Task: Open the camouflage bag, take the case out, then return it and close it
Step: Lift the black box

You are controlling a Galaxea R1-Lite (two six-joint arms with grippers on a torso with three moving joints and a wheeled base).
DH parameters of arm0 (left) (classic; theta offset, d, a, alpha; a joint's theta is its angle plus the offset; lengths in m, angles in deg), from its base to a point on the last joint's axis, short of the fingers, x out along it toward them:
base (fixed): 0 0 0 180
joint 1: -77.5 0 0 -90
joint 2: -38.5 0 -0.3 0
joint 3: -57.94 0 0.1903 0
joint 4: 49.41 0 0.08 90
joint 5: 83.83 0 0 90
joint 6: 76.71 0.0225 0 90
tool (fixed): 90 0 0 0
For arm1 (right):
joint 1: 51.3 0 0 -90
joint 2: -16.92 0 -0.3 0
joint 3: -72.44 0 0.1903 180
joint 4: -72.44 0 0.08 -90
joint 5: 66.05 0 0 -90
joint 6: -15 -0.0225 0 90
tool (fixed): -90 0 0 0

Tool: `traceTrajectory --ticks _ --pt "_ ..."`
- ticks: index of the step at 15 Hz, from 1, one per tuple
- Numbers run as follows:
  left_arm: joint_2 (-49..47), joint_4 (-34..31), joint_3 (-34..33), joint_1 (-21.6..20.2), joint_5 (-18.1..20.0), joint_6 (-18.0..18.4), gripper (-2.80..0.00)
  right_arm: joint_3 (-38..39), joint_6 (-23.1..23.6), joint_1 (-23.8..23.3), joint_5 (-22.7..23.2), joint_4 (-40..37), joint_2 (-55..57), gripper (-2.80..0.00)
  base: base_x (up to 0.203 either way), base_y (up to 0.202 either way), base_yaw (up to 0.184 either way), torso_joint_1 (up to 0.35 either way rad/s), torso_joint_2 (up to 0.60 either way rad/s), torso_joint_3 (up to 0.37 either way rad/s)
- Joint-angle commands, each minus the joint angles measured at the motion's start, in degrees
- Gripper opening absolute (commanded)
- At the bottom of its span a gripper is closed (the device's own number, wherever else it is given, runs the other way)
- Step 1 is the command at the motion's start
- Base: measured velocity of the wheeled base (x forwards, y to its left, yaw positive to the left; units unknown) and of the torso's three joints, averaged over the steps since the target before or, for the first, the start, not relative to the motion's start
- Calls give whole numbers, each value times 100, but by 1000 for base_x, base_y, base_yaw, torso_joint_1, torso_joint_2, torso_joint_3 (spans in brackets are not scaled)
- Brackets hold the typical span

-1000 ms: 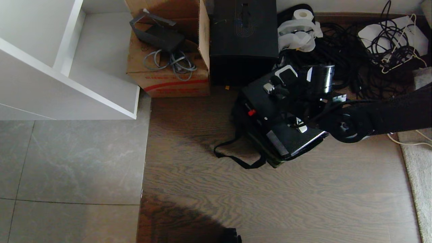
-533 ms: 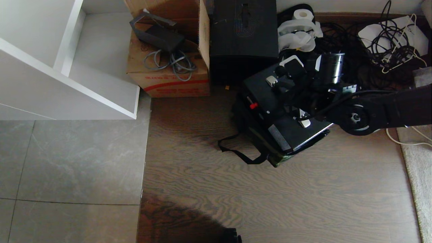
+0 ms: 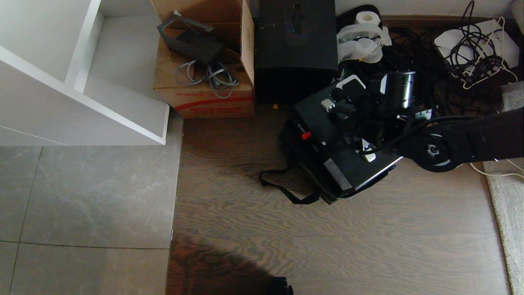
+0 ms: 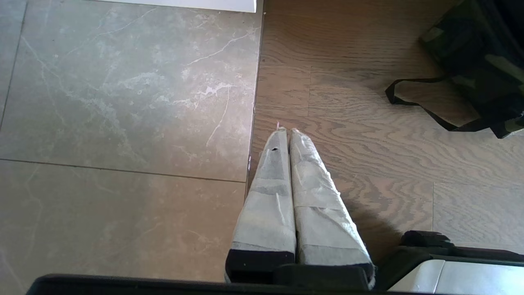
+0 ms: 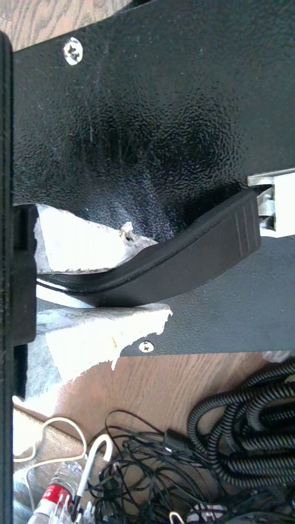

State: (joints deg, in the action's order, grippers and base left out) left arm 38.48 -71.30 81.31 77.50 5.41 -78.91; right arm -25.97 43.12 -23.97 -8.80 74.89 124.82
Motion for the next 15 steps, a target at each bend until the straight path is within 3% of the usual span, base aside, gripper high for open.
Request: traceTrajectory --ticks 1,15 --pt "2 2 -53 0 -3 -9 -280 7 27 0 -13 20 -50 -280 0 0 0 0 0 0" --pt "2 2 -53 0 -3 -4 -280 114 326 53 28 32 -292 -280 0 0 0 0 0 0"
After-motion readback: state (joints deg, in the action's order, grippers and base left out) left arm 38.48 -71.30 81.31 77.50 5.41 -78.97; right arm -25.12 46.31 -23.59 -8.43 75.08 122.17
